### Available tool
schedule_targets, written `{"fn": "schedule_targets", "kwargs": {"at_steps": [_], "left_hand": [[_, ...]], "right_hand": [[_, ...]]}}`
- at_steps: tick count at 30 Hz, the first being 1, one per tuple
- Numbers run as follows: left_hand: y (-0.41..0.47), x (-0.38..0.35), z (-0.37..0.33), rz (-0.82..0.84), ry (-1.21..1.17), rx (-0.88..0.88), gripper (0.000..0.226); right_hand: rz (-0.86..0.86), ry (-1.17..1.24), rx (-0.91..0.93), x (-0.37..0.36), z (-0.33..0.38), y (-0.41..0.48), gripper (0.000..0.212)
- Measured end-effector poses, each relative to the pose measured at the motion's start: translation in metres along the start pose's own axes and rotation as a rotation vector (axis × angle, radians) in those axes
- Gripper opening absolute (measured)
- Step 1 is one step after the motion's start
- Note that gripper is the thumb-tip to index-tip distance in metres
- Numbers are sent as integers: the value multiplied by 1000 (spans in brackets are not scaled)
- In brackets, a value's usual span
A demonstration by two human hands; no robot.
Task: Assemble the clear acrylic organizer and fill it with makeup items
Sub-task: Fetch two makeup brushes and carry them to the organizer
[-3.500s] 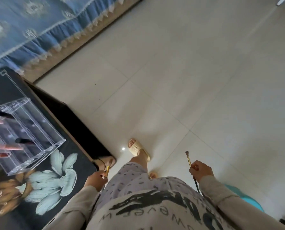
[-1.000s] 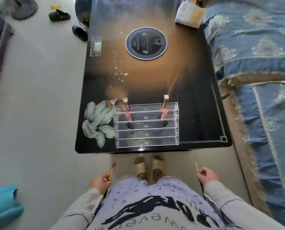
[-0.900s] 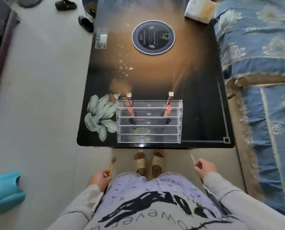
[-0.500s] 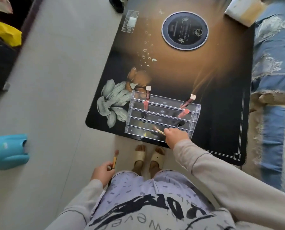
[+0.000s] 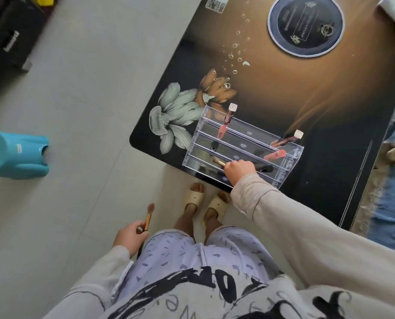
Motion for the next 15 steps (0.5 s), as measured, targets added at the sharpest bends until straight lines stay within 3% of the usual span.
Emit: {"fn": "schedule_targets", "kwargs": {"at_steps": [10,15], "left_hand": [[12,13,-40,0,22,-54,23],[19,11,-76,16,-63,-92,22]], "right_hand": [[-52,-50,45,-11,1,-3,28],[-108,197,-67,-23,-3,-27,29]]}}
Point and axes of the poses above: each hand's wrist, its own y-axis towards the middle knuckle, its own x-axis out of the back of the hand, z = x × y, the point moved 2 cm from there along y, towards the middle knuckle, and after that the axes turned 4 degrees about -z, right-handed, at the moved point
